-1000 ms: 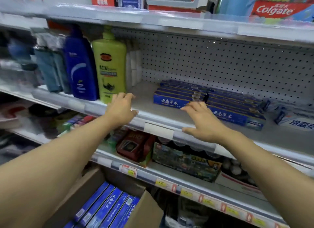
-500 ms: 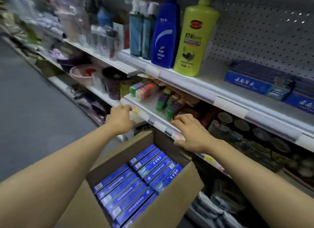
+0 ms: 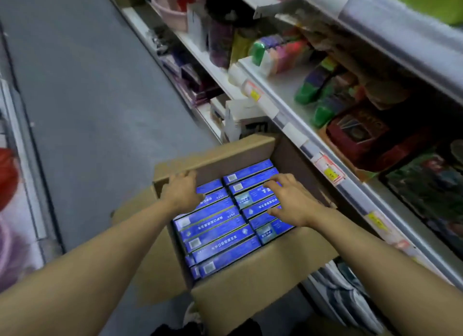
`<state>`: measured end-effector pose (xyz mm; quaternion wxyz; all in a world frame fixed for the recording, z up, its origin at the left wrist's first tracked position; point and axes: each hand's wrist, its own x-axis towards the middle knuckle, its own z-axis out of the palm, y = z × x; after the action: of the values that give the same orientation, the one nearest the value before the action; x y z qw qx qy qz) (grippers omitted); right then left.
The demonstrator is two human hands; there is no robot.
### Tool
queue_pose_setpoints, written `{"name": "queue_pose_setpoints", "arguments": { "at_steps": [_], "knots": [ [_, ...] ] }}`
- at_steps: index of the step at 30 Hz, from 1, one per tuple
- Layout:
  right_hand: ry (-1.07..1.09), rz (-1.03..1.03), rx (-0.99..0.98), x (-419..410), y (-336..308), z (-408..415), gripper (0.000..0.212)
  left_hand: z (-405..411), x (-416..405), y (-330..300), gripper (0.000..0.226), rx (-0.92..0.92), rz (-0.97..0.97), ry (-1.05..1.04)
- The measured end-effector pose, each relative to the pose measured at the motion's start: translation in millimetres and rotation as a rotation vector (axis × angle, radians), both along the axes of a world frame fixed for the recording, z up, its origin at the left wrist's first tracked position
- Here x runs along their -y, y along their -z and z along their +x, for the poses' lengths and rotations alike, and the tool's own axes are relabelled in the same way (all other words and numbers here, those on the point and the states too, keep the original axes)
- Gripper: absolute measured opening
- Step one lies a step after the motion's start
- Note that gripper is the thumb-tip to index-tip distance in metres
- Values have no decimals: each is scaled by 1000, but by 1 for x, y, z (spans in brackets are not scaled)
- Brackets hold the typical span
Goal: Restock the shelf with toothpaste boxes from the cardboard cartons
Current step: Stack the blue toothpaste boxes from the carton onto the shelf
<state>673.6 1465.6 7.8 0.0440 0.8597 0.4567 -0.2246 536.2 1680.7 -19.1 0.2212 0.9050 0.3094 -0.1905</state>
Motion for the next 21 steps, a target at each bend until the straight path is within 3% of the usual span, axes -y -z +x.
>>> {"name": "queue_pose_setpoints", "arguments": {
  "at_steps": [10,21],
  "knots": [
    [83,-104,-123,19,97,78,66,56,44,108,61,-130,-86,84],
    [202,-23,-186,53,168,117,59,162,90,192,58,-36,-27,253]
  ]
}}
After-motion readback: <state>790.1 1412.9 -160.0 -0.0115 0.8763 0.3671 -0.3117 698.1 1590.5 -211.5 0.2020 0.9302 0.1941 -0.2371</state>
